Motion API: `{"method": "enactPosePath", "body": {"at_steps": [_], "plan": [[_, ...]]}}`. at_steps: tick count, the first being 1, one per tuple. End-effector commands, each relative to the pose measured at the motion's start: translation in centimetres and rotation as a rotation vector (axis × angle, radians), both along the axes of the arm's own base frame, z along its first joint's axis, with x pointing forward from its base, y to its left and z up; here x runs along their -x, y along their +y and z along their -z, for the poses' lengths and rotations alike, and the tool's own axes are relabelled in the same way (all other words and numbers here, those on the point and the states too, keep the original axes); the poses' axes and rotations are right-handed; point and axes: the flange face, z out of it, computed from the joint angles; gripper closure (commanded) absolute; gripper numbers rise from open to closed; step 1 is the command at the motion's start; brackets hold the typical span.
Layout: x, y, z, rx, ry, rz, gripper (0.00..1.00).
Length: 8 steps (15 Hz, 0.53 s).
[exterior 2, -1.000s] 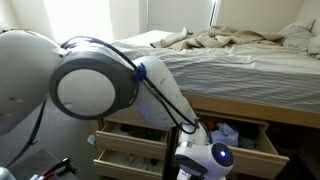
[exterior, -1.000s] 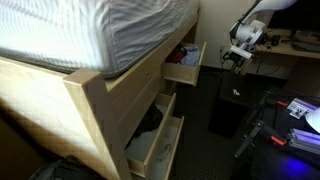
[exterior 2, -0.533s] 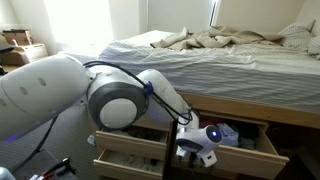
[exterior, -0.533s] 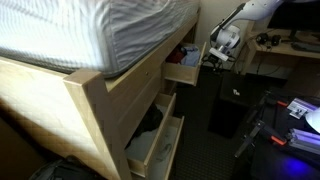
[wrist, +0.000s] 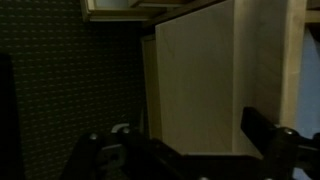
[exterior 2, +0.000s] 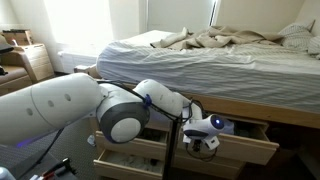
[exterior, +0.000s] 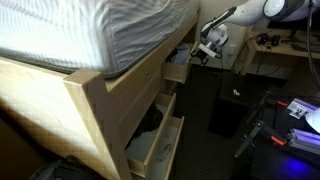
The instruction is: Close the two top drawers
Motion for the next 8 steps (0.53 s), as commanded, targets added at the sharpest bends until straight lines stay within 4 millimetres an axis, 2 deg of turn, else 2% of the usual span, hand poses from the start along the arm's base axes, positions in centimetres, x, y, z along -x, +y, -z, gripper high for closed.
{"method": "enactPosePath", "body": {"at_steps": [1, 4, 8], "plan": [[-3.1, 0.2, -0.5, 0.023, -0.036, 0.017, 0.0], [-4.5, 1.0, -0.9, -0.002, -0.057, 0.051, 0.0], [-4.3, 1.2, -1.0, -0.005, -0.063, 0.064, 0.0]]}}
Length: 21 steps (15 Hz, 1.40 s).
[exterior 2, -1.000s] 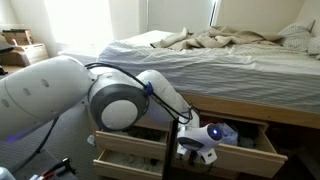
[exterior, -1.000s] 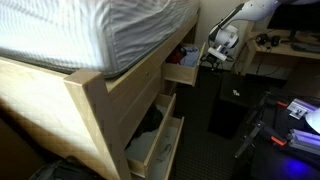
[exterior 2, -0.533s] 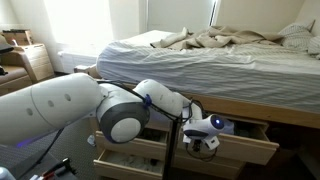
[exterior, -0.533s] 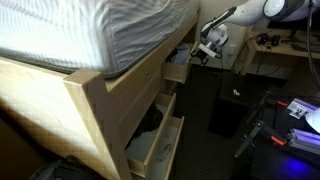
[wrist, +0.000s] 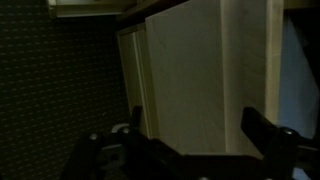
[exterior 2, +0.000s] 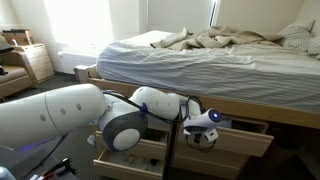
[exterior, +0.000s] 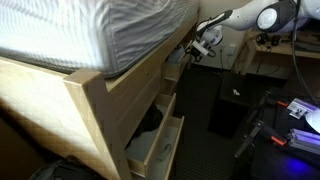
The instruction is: Close the two top drawers
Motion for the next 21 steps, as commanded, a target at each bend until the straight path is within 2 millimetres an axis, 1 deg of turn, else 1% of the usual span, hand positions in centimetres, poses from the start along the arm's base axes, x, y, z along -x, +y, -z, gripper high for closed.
{"method": "enactPosePath", "body": {"at_steps": [1, 3, 4, 5, 7, 9, 11, 12, 14, 15, 17, 18, 19, 20, 21], "plan": [[0.0, 0.0, 0.1, 0.0, -0.001, 0.001, 0.0], [0.8, -1.2, 0.2, 0.015, 0.02, 0.086, 0.0], [1.1, -1.7, 0.2, 0.022, 0.023, 0.102, 0.0], [1.0, -1.6, 0.1, 0.024, 0.027, 0.094, 0.0], [-0.2, 0.0, -0.8, 0.081, 0.004, 0.033, 0.0], [-1.1, 1.4, -1.2, 0.103, -0.013, -0.009, 0.0], [-4.6, 4.2, -4.0, 0.119, -0.028, -0.06, 0.0], [-5.3, 5.1, -4.8, 0.141, -0.019, -0.078, 0.0], [-7.1, 7.4, -7.4, 0.103, -0.038, -0.117, 0.0], [-7.6, 8.1, -8.0, 0.108, -0.031, -0.131, 0.0], [-7.4, 7.8, -7.8, 0.115, -0.003, -0.139, 0.0], [-7.0, 7.7, -7.0, 0.128, 0.022, -0.135, 0.0], [-6.5, 7.2, -6.6, 0.135, 0.059, -0.135, 0.0], [-5.7, 6.3, -5.3, 0.131, 0.052, -0.121, 0.0], [-5.7, 6.2, -5.3, 0.133, 0.053, -0.121, 0.0]]}}
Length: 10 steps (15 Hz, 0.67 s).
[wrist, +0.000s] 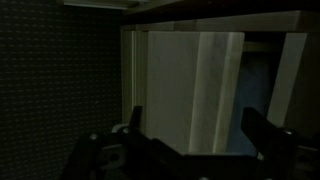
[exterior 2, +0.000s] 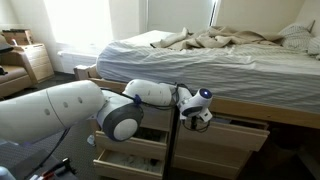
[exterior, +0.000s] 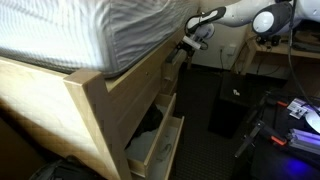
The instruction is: Close the two top drawers
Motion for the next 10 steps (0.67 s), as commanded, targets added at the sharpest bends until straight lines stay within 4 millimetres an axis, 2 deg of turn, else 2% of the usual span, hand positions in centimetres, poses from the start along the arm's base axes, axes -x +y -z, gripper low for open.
{"method": "enactPosePath", "body": {"at_steps": [1, 2, 4, 8, 9, 10], "plan": [[0.0, 0.0, 0.0, 0.0, 0.0, 0.0, 0.0], [1.1, -1.1, 0.7, 0.001, 0.04, 0.013, 0.0], [2.4, -1.7, 2.4, -0.024, 0.103, 0.028, 0.0], [5.6, -1.3, 8.0, -0.078, 0.225, 0.074, 0.0], [4.2, -1.5, 6.3, -0.058, 0.167, 0.047, 0.0], [4.9, -1.4, 7.6, -0.067, 0.193, 0.056, 0.0]]}}
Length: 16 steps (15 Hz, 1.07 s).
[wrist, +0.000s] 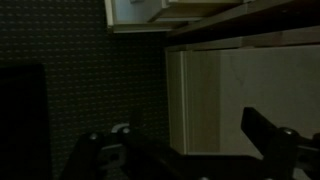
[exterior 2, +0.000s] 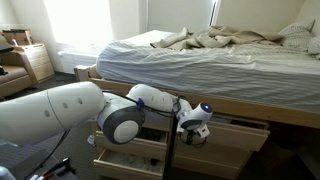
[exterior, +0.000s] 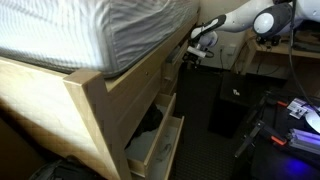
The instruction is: Close the two top drawers
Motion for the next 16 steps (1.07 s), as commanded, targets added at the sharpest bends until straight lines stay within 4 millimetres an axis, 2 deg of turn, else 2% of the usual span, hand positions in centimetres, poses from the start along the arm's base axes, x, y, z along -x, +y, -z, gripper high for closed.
{"method": "enactPosePath", "body": {"at_steps": [1, 4, 6, 8, 11, 16], "plan": [[0.4, 0.1, 0.6, -0.004, 0.012, 0.003, 0.0], [-0.1, 0.1, 1.1, 0.018, -0.047, 0.008, 0.0], [-1.4, 0.4, 1.0, 0.063, -0.129, 0.018, 0.0], [-2.8, 1.9, -1.0, 0.065, -0.223, 0.015, 0.0], [-4.3, 3.4, -2.3, 0.093, -0.33, -0.021, 0.0], [-4.8, 4.1, -2.9, 0.112, -0.412, -0.044, 0.0]]}}
